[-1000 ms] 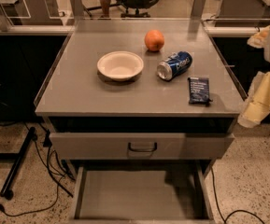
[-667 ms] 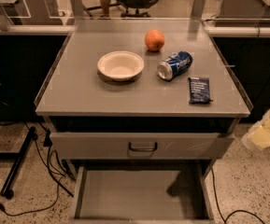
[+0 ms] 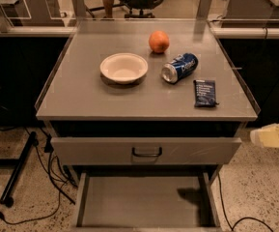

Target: Place pepsi can into middle drawer

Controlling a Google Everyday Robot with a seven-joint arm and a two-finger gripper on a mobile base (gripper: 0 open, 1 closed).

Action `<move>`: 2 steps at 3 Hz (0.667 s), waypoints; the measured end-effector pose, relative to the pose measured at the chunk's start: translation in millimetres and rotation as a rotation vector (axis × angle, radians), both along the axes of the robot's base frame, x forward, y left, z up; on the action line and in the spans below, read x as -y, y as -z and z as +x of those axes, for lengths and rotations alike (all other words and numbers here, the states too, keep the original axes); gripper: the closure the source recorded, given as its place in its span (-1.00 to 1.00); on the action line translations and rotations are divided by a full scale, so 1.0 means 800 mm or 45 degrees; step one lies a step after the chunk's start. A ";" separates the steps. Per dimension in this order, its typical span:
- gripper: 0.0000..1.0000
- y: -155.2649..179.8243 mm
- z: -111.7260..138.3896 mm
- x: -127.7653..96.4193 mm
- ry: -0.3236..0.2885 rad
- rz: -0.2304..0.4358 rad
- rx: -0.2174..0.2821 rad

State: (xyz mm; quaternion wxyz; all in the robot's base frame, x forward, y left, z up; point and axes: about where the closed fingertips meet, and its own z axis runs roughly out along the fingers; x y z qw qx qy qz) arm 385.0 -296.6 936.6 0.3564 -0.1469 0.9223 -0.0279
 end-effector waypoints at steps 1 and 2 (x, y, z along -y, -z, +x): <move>-1.00 -0.014 0.018 0.006 0.096 0.068 0.092; -1.00 -0.014 0.018 0.005 0.096 0.068 0.092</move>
Offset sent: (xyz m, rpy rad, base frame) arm 0.0145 -0.0044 0.0113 0.0534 -0.0725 -0.0756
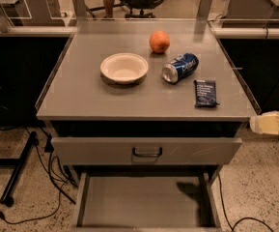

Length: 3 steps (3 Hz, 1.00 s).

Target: Place pepsi can into middle drawer

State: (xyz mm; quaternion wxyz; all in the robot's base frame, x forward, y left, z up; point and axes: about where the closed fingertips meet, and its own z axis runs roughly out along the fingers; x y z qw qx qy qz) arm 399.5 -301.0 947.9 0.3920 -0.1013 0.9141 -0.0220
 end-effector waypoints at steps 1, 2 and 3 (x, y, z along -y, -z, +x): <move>-1.00 0.006 0.014 0.006 0.076 0.115 0.002; -1.00 0.013 0.055 0.020 0.189 0.266 0.018; -1.00 0.020 0.117 0.033 0.353 0.467 0.018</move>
Offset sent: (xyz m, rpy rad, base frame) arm 0.1015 -0.0385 -0.0220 0.4843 -0.0206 -0.3878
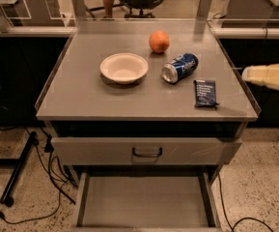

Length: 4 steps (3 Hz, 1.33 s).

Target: Place pepsi can into middle drawer

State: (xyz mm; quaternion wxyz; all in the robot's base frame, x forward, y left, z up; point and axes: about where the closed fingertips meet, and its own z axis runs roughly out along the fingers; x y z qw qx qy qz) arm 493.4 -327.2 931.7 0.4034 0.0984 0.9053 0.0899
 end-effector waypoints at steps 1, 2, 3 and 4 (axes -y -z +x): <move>-1.00 -0.035 0.075 -0.030 0.041 0.146 0.027; -1.00 -0.036 0.072 -0.028 0.050 0.135 0.032; -1.00 -0.030 0.072 -0.018 0.121 0.143 0.015; -1.00 -0.026 0.097 -0.030 0.142 0.172 -0.010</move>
Offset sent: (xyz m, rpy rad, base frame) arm 0.0939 0.0409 0.0428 0.1478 -0.0285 -0.0126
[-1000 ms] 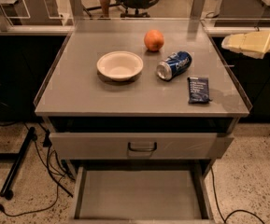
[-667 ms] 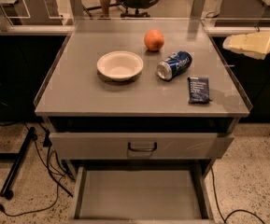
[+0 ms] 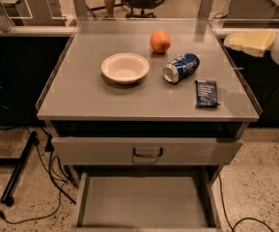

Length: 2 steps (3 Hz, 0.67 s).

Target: Place pepsi can into middle drawer

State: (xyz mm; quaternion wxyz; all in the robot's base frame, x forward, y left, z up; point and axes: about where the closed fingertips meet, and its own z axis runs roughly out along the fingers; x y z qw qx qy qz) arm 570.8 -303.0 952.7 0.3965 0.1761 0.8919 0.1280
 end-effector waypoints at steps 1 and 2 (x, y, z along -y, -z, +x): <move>-1.00 -0.003 0.036 -0.030 -0.047 0.040 -0.022; -1.00 -0.006 0.065 -0.060 -0.103 0.079 -0.042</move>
Offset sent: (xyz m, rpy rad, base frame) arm 0.0793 0.0738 0.0076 0.1018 0.0528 0.1296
